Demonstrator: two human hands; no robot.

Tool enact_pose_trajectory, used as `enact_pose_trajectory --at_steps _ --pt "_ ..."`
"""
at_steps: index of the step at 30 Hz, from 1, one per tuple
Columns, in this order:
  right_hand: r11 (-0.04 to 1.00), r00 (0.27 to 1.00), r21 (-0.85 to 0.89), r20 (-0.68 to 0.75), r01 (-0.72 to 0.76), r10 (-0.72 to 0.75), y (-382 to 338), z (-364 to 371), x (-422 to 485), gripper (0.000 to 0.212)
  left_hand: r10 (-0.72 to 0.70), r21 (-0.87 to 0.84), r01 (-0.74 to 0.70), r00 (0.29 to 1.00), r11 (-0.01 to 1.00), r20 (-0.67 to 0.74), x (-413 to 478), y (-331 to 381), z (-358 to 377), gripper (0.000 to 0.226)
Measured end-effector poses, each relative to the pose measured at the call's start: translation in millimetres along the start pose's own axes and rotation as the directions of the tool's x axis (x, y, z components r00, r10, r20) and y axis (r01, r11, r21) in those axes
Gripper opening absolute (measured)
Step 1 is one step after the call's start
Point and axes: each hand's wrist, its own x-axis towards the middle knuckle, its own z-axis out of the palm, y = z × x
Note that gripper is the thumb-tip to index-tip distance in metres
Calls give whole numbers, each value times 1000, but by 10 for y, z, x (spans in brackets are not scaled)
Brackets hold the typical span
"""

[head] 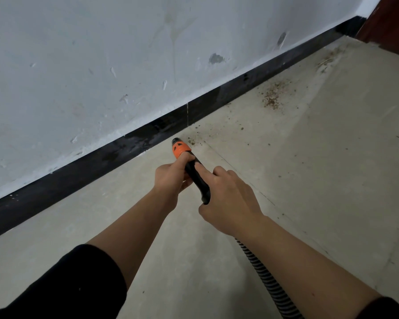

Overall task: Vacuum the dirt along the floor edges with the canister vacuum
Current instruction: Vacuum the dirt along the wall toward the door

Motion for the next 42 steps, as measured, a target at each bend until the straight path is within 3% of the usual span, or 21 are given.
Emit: enact_pose_trajectory --at_steps 28,42 --pt "994 994 -54 28 -100 102 303 -162 -433 81 -47 45 43 995 998 94 -251 -228 358 19" --pt "996 997 -56 19 -71 72 231 -64 -215 80 -24 54 21 998 998 59 -65 -137 269 20"
